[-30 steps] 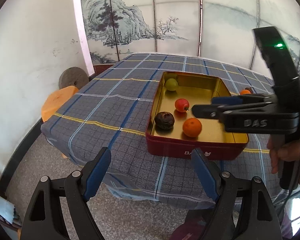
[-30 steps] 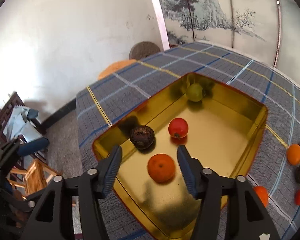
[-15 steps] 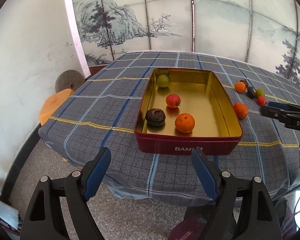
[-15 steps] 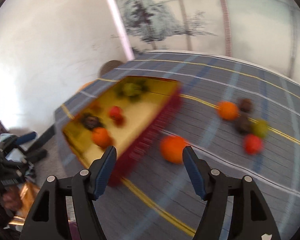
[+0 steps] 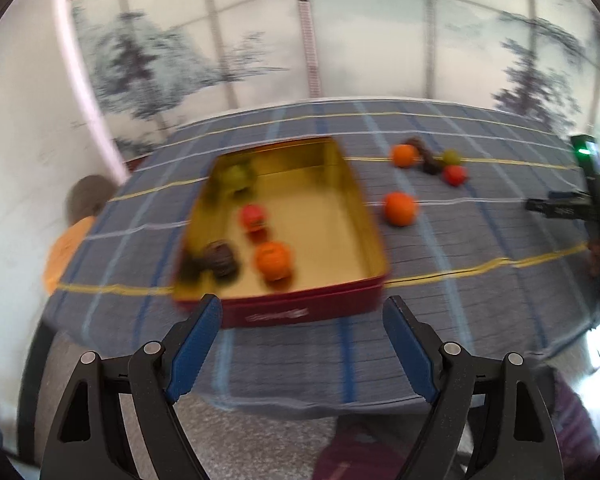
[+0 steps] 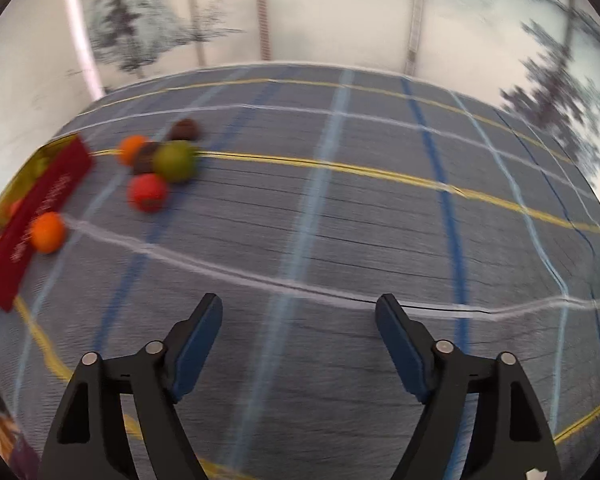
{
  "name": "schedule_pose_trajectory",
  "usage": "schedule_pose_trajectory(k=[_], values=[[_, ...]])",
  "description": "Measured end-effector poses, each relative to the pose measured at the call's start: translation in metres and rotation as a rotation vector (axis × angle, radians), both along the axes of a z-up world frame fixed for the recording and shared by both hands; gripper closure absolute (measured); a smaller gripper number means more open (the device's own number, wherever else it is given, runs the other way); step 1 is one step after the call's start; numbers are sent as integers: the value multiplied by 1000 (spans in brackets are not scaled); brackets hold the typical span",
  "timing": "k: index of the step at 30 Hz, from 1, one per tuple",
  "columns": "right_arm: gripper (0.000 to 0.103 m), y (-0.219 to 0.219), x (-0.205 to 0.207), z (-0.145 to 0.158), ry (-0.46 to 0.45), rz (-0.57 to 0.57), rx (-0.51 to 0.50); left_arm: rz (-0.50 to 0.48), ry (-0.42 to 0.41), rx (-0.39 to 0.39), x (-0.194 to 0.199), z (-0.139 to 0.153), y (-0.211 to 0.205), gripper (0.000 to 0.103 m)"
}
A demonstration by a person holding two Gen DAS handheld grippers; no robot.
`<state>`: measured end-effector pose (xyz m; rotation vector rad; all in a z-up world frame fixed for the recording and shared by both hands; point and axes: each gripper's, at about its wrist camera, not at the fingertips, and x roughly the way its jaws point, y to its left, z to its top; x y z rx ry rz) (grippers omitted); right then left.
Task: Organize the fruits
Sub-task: 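Reach the left gripper to an orange and grasp it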
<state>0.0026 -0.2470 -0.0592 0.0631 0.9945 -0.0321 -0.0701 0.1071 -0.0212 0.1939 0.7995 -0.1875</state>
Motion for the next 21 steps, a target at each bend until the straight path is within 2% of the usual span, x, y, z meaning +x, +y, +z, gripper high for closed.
schedule_pose_trajectory(k=[3, 5, 7, 10, 14, 18, 21], values=[[9, -22, 4, -5, 11, -58, -33, -94, 21, 28, 16, 6, -30, 20], [7, -36, 6, -6, 8, -91, -15, -176, 40, 31, 28, 8, -52, 20], [0, -40, 10, -8, 23, -99, -20, -240, 48, 45, 38, 10, -69, 20], [0, -41, 12, -7, 25, -88, -23, -324, 43, 109, 64, 8, -96, 20], [0, -41, 12, -5, 17, -86, 0, -445, 103, 149, 104, -2, -123, 21], [0, -45, 9, -3, -3, -89, 46, -511, 139, 203, 130, -18, -133, 22], [0, -46, 7, -3, -12, -90, 69, -536, 196, 236, 147, -35, -135, 22]])
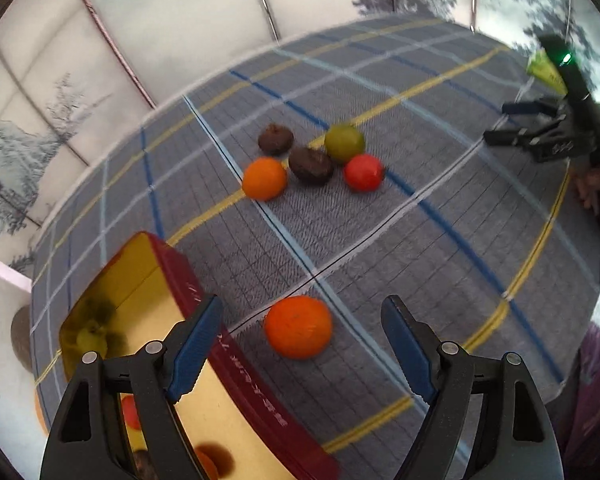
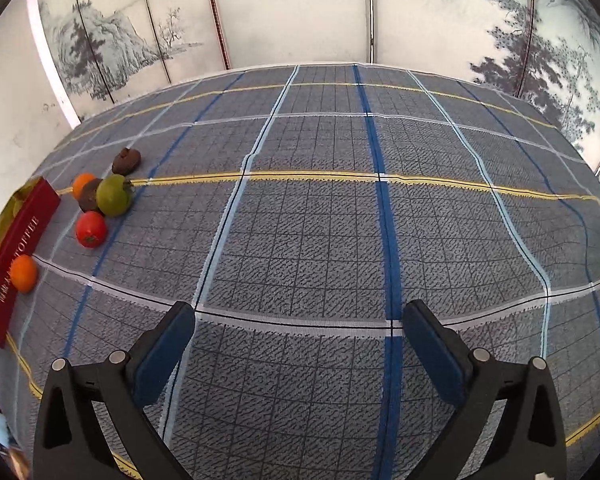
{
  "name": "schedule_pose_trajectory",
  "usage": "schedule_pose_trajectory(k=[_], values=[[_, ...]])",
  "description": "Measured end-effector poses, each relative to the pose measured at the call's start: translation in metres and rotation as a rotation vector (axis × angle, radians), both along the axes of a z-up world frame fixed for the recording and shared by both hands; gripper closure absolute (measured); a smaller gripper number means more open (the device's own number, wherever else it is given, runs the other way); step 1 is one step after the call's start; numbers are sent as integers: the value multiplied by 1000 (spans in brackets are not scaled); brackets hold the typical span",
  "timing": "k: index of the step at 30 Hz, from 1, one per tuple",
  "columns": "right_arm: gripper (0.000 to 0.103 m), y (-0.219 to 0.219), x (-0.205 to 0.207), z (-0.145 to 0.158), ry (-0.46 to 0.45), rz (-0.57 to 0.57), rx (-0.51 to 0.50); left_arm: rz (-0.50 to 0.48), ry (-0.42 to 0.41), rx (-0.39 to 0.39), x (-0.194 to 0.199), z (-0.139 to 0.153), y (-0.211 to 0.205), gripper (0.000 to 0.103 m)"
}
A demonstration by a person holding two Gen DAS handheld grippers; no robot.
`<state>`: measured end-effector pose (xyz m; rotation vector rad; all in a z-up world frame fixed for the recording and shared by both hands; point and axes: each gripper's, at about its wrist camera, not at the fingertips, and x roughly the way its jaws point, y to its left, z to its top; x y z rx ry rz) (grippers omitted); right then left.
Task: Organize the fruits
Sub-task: 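Reach the left gripper to an orange and grasp it, then carry the orange into the tin tray with the left gripper while the right grasps a green lime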
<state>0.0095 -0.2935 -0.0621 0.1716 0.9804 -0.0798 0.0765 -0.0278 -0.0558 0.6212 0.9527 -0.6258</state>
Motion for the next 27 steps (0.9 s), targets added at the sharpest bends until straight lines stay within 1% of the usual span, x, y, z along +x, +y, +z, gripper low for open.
schedule_pose_trajectory(k=[3, 5, 6, 7, 9, 12, 13, 15, 17, 18, 20, 21, 22, 23, 24, 25, 26, 27], values=[[0, 0, 0, 0, -1, 0, 4, 2, 14, 33, 8, -11, 0, 22], [0, 0, -1, 0, -1, 1, 4, -8, 31, 42, 9, -19, 1, 25], [0, 0, -1, 0, -1, 0, 4, -18, 34, 47, 9, -22, 0, 34], [0, 0, -1, 0, -1, 1, 4, -33, 43, 64, 8, -28, -2, 50], [0, 0, -1, 0, 0, 0, 4, -38, 32, 63, 3, -28, -5, 62], [0, 2, -1, 0, 2, 1, 0, -4, 8, 62, -1, -26, -6, 63], [0, 2, 0, 0, 3, 1, -2, 26, 5, 41, -4, -21, -5, 63], [0, 3, -1, 1, -1, 2, 3, 85, 16, -42, -9, -8, 1, 63], [3, 3, -5, 7, -54, 18, 44, 160, 33, -157, -15, 11, 11, 63], [6, 7, -5, 14, -97, 48, 76, 190, 30, -181, -19, 17, 13, 63], [8, 22, 3, 27, -126, 136, 112, 254, 19, -218, -29, 30, 17, 63], [9, 34, 11, 34, -141, 202, 139, 267, 20, -227, -32, 33, 18, 63], [12, 47, 21, 40, -166, 272, 174, 279, 25, -245, -35, 38, 19, 63], [15, 57, 30, 43, -175, 313, 189, 287, 33, -267, -41, 42, 21, 63], [23, 65, 37, 43, -172, 338, 192, 292, 32, -277, -45, 45, 23, 63], [34, 77, 49, 43, -161, 375, 192, 295, 22, -280, -51, 49, 25, 63], [38, 85, 58, 41, -148, 398, 191, 291, 5, -274, -57, 52, 27, 62], [40, 96, 70, 39, -131, 424, 191, 287, -5, -268, -63, 54, 28, 62]])
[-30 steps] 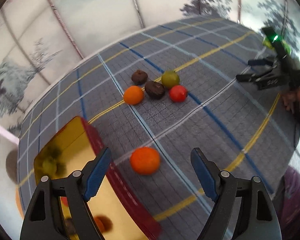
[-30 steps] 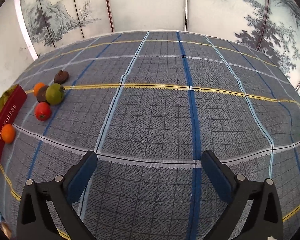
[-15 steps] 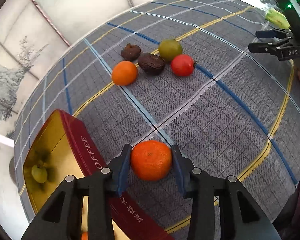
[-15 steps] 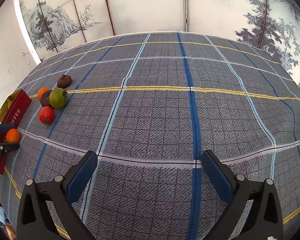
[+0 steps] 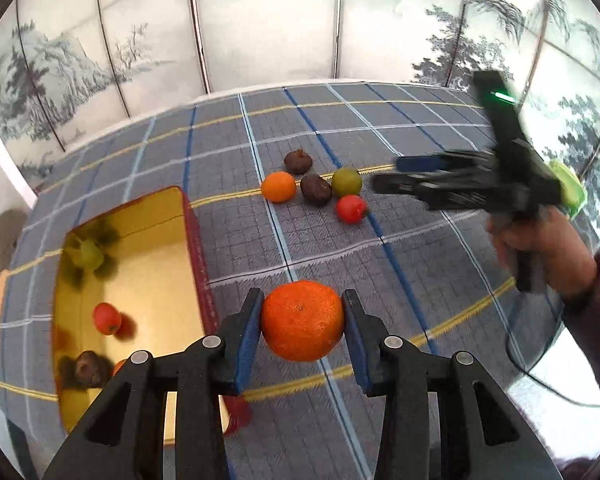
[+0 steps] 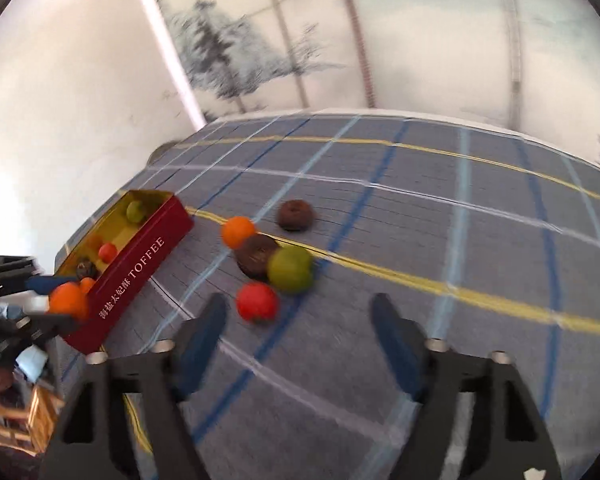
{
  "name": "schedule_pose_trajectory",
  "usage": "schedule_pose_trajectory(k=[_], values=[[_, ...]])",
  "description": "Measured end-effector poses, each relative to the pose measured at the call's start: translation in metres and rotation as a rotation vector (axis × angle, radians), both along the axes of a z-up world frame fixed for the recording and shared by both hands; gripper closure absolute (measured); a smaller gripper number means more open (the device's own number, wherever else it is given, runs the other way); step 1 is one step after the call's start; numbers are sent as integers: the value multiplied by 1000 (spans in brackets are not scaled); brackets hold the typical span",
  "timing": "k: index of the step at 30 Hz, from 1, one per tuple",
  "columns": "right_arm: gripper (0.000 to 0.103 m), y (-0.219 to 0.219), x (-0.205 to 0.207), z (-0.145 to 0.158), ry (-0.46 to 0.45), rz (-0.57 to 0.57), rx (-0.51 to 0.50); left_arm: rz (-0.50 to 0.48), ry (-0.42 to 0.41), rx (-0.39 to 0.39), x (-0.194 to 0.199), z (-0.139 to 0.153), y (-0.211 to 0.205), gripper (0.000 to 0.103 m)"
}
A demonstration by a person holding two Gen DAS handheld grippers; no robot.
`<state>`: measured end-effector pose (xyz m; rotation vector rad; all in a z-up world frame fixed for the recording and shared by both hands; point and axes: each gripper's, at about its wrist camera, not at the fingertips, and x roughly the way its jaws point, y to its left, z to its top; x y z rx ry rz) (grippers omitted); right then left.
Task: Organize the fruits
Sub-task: 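Carry the orange into the tin tray with the left gripper while the right grasps a green lime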
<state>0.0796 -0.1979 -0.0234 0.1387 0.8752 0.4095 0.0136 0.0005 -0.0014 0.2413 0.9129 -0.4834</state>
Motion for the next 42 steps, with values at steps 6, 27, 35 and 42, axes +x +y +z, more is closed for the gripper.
schedule_pose_trajectory(k=[6, 27, 35, 42], values=[[45, 24, 37, -19, 59, 40, -19, 11, -8, 5, -16, 3, 12, 62], [67, -85, -61, -31, 58, -271, -74, 283, -46, 14, 6, 2, 115, 62], [67, -83, -56, -32, 65, -281, -72, 349, -15, 54, 66, -24, 126, 62], [67, -76, -56, -32, 69, -268, -110, 381, -11, 73, 103, -40, 123, 62]])
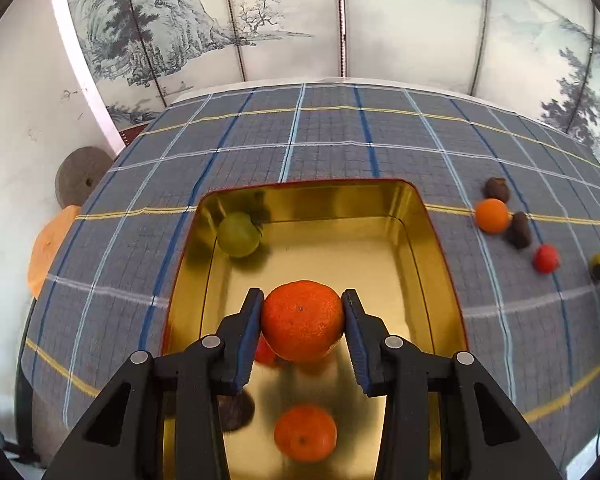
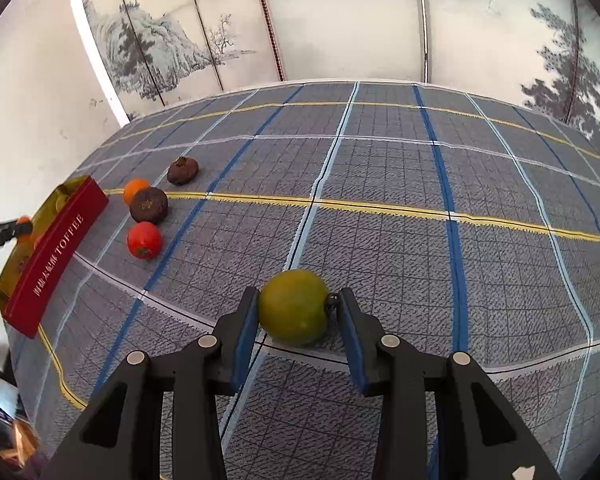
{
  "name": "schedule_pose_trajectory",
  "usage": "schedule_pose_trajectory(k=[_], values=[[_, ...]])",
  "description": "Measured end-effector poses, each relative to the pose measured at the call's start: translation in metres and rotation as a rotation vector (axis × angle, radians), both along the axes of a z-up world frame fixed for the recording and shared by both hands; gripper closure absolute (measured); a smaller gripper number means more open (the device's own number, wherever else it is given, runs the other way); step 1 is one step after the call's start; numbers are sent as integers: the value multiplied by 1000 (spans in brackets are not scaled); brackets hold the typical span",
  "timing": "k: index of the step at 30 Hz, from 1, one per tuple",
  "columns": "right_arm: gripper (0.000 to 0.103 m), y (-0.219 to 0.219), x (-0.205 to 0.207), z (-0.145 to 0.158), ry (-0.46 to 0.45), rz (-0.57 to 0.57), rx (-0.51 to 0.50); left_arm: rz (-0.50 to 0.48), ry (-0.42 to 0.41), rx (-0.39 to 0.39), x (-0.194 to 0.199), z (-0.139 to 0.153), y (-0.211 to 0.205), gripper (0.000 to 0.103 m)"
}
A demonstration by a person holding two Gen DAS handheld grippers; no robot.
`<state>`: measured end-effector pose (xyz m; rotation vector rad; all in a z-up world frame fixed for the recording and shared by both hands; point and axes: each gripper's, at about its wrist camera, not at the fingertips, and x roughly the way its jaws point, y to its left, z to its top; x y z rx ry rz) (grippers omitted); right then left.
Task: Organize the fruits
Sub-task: 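Carry the orange into the tin tray with the left gripper while the right grasps a green lime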
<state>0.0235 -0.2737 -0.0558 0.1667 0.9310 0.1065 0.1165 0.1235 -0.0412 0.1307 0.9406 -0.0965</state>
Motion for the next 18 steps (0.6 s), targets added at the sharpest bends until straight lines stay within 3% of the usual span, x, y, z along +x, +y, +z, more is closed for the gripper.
schedule_pose_trajectory(k=[10, 18], values=[[66, 0, 1, -2, 13, 0, -7, 29, 54, 45, 35, -17, -8, 61], [66, 1, 1, -2, 13, 0, -9, 58, 85, 52, 36, -20, -5, 61]])
